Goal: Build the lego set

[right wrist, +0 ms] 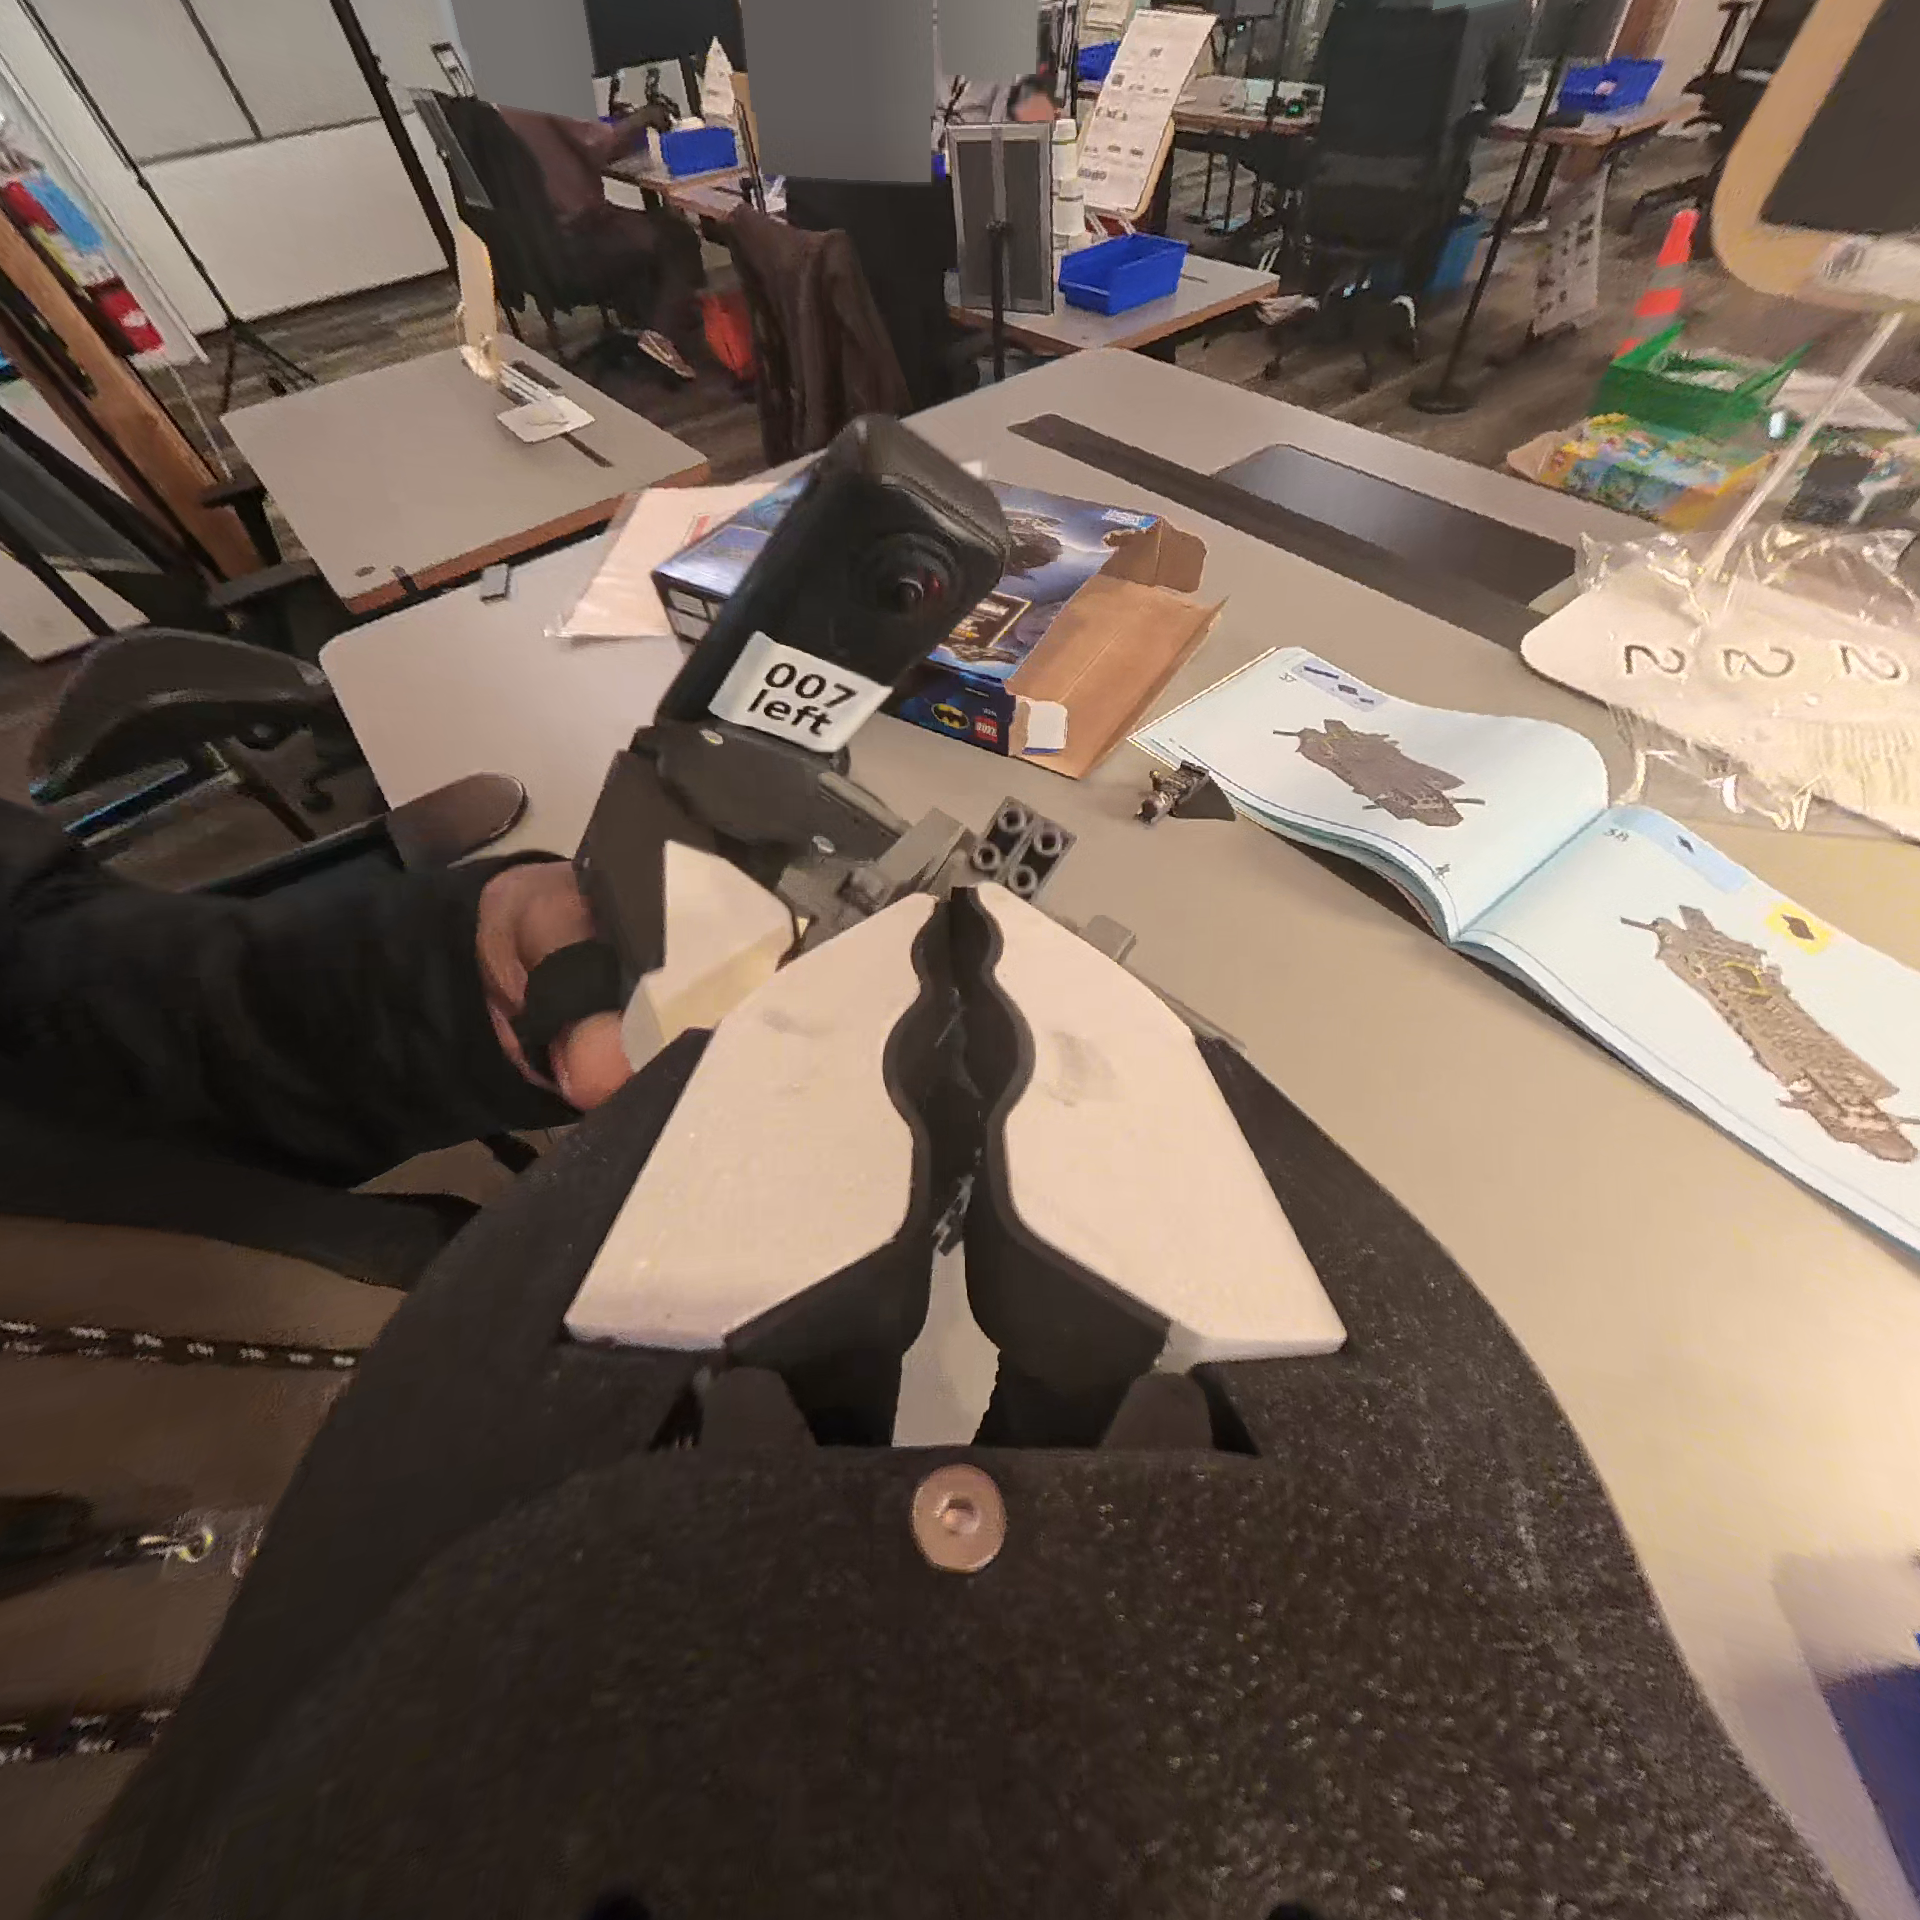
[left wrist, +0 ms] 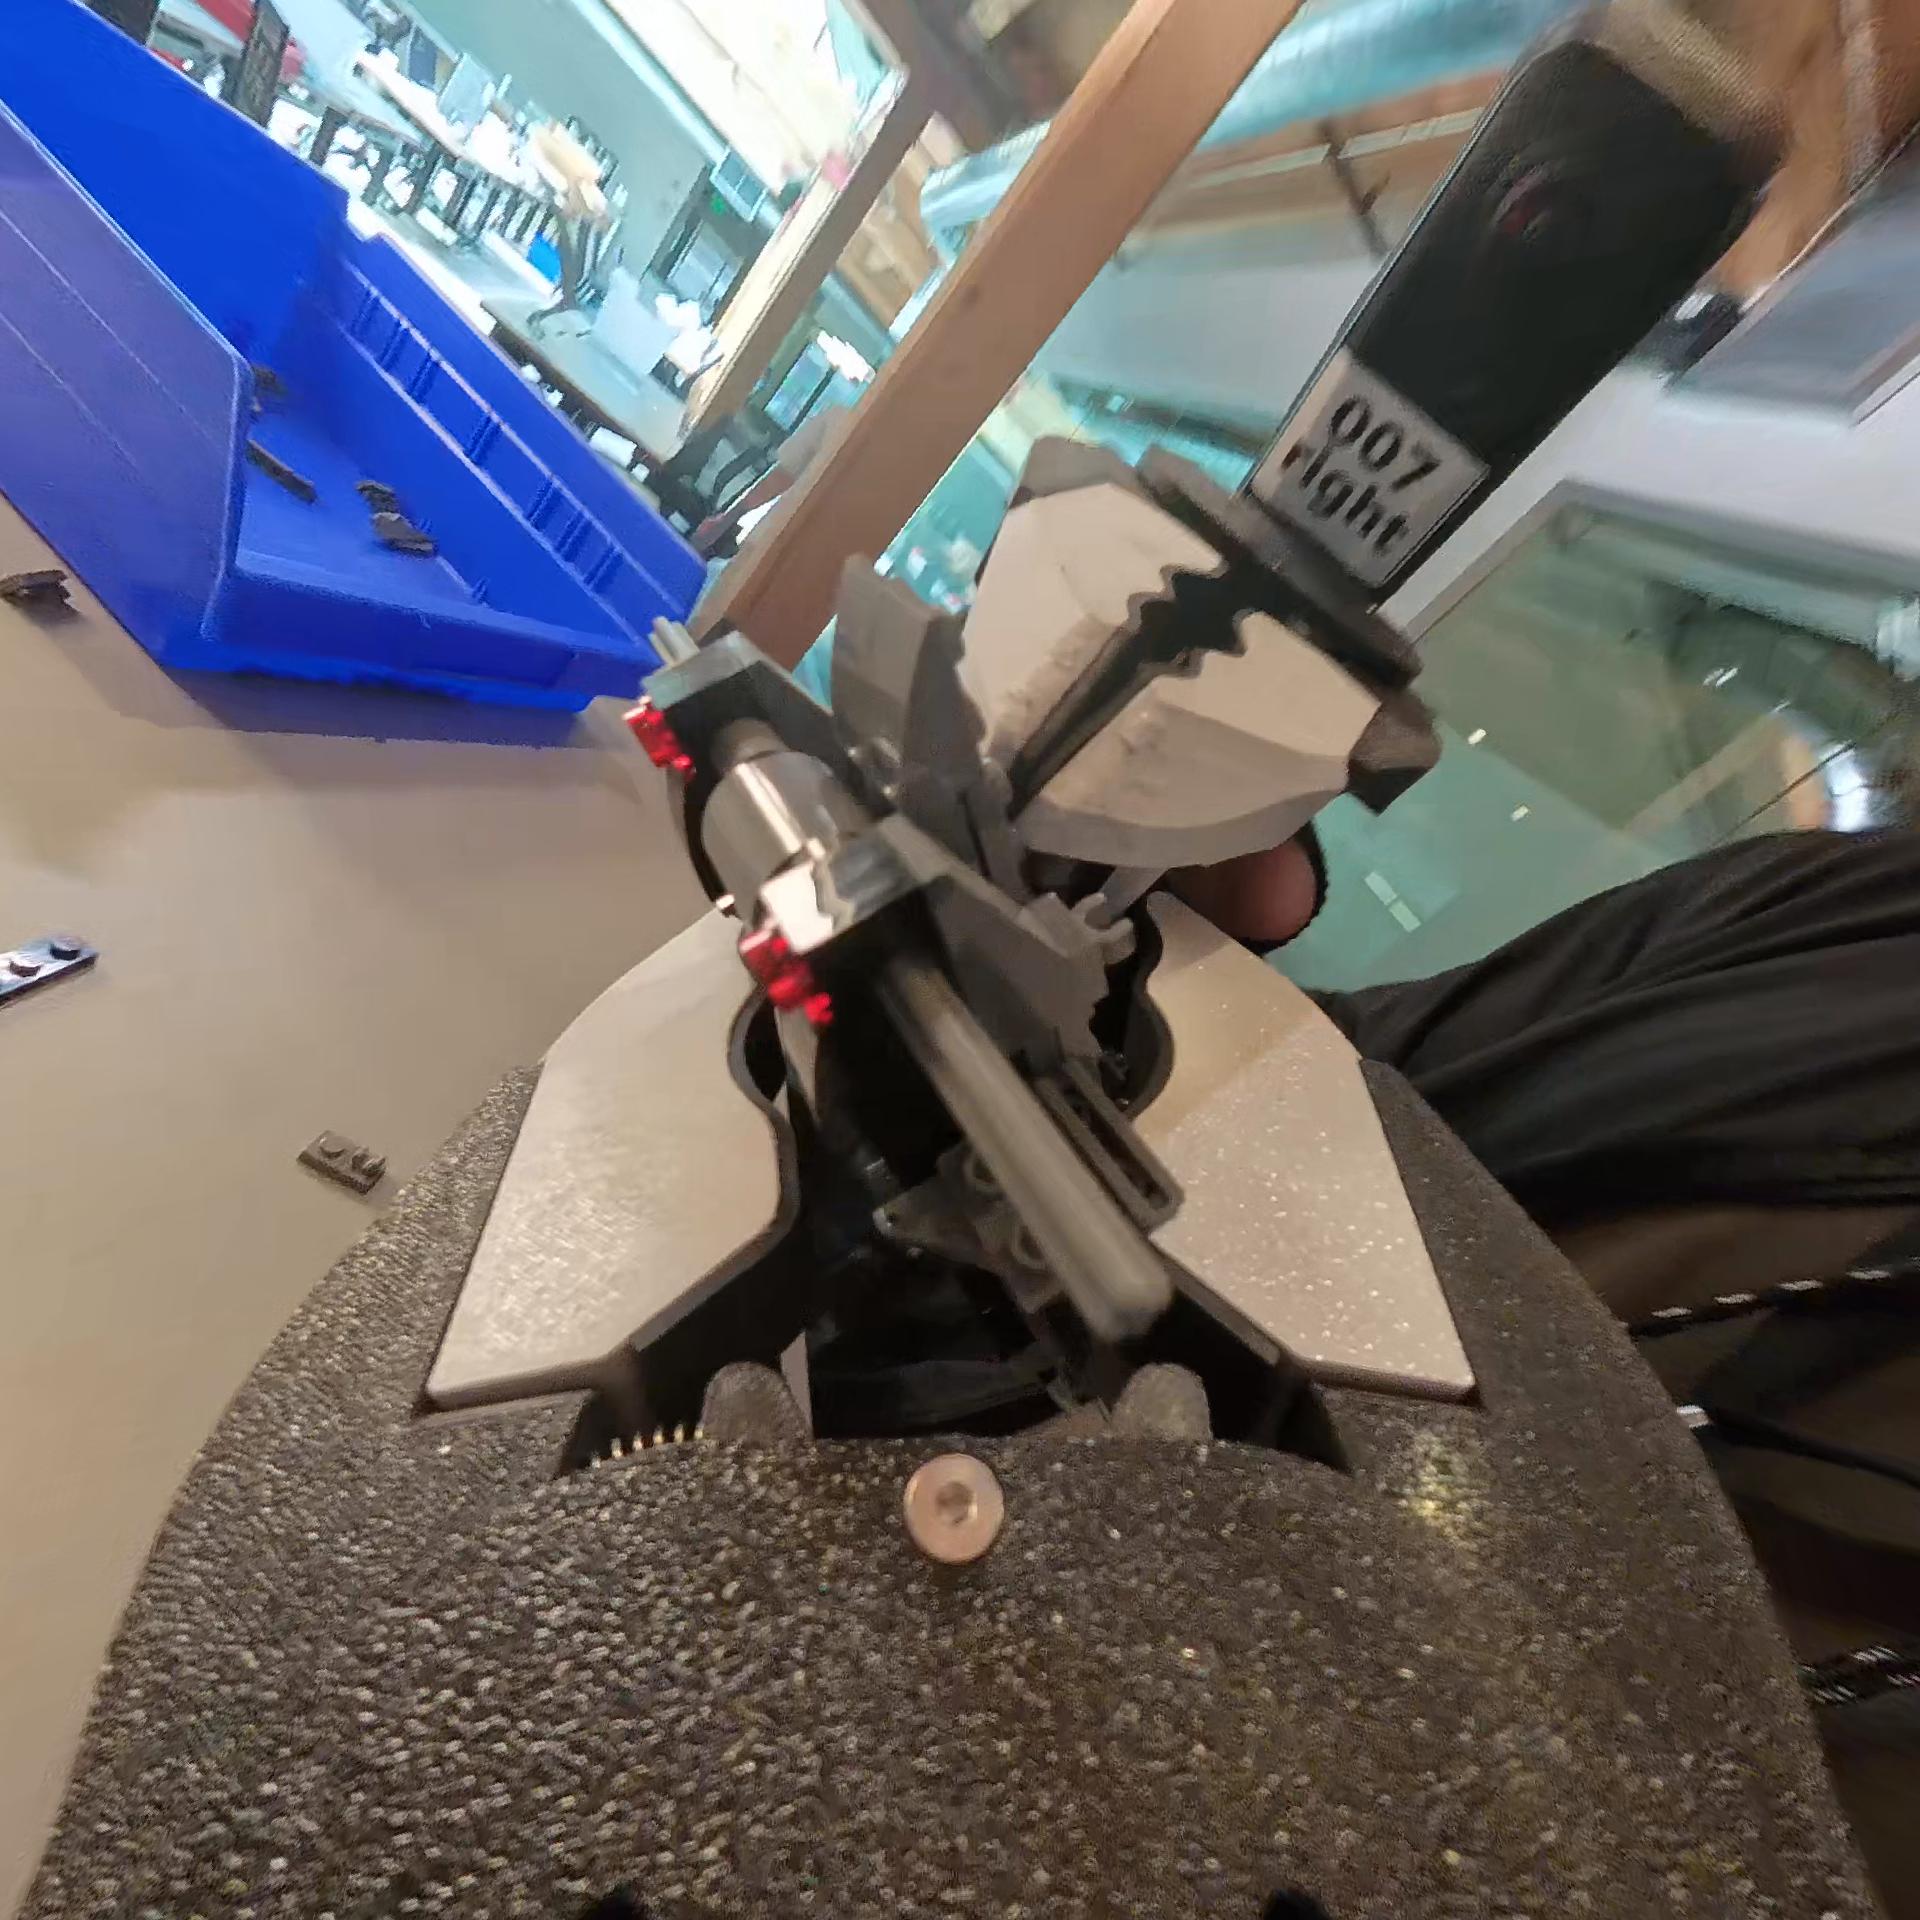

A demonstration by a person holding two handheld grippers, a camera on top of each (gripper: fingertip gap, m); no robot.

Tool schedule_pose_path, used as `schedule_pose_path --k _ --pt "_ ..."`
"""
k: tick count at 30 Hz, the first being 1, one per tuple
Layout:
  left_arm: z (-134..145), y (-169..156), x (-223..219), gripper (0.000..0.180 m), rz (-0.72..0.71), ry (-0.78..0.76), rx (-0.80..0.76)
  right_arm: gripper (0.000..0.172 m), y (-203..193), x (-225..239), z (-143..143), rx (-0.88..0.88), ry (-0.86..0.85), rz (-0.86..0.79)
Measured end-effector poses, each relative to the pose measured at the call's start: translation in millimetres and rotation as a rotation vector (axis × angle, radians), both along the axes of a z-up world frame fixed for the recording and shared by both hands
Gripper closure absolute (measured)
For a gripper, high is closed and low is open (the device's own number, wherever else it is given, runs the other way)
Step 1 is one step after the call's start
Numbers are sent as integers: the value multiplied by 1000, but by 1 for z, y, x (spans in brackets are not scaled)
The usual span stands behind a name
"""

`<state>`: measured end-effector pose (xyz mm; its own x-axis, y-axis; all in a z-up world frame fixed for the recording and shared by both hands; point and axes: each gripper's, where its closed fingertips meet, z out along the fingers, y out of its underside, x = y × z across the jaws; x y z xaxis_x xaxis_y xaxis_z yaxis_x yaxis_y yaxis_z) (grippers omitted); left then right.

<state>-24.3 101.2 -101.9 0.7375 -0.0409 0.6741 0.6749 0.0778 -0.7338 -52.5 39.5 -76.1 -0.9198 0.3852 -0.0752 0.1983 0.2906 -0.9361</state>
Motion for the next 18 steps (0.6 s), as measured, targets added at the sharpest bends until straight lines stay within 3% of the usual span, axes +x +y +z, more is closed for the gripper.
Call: schedule_pose_path --k 12,18 --pt "6 -34 -46 116 1 -314 448 170 27 -47 -19 -164 -170 -176" --pt "11 -58 -63 116 -12 -397 640 158 22 -31 -45 -228 -408 -47"
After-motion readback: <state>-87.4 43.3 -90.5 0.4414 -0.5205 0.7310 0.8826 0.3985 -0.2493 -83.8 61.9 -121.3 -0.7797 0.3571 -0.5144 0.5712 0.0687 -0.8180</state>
